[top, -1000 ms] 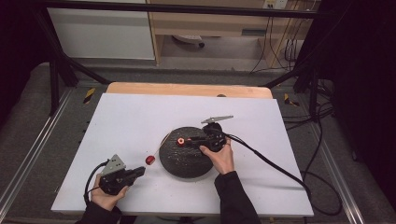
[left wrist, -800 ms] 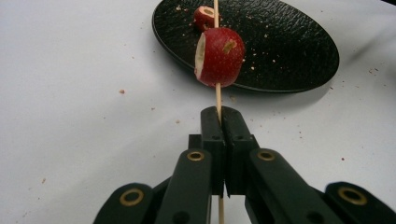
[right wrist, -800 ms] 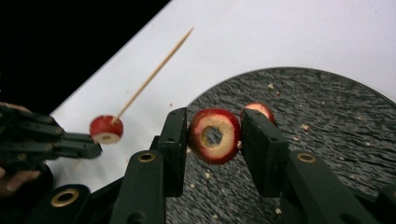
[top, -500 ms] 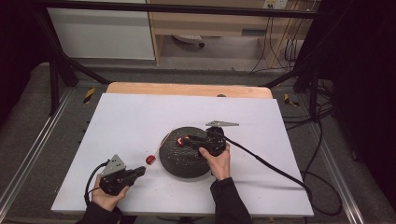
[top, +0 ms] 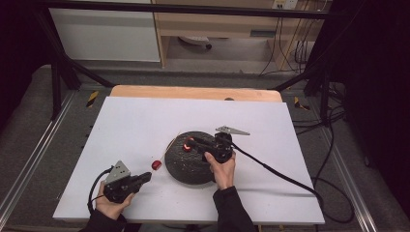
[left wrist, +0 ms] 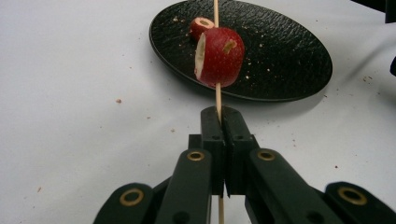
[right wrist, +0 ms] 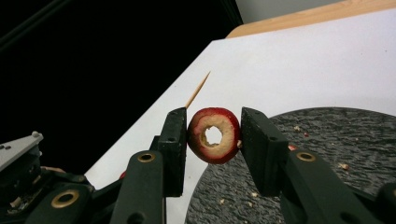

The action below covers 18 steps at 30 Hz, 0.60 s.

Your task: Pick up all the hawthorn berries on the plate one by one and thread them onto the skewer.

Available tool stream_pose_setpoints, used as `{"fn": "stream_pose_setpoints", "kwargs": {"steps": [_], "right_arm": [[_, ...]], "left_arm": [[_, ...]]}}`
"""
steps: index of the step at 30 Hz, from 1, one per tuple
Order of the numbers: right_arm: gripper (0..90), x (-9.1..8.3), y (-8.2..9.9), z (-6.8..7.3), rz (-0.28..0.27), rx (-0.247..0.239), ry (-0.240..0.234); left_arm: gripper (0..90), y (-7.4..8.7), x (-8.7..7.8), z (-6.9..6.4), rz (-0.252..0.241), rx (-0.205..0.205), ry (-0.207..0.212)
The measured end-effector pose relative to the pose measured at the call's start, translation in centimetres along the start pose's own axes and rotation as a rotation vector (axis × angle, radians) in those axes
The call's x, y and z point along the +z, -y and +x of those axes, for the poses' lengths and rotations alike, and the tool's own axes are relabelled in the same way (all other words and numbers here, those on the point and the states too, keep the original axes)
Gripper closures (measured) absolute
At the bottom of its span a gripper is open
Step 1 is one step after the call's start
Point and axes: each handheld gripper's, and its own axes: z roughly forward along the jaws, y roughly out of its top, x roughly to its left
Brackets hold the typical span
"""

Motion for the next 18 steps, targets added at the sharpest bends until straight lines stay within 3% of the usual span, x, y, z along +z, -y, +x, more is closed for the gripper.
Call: {"fn": "stream_pose_setpoints", "kwargs": {"steps": [18], "right_arm": [[62.7, -0.3, -0.76, 0.16, -0.133, 0.022, -0.017]], "left_arm": [[88.7, -0.09, 0.08, -0.46, -0.02, -0.005, 0.0]]}}
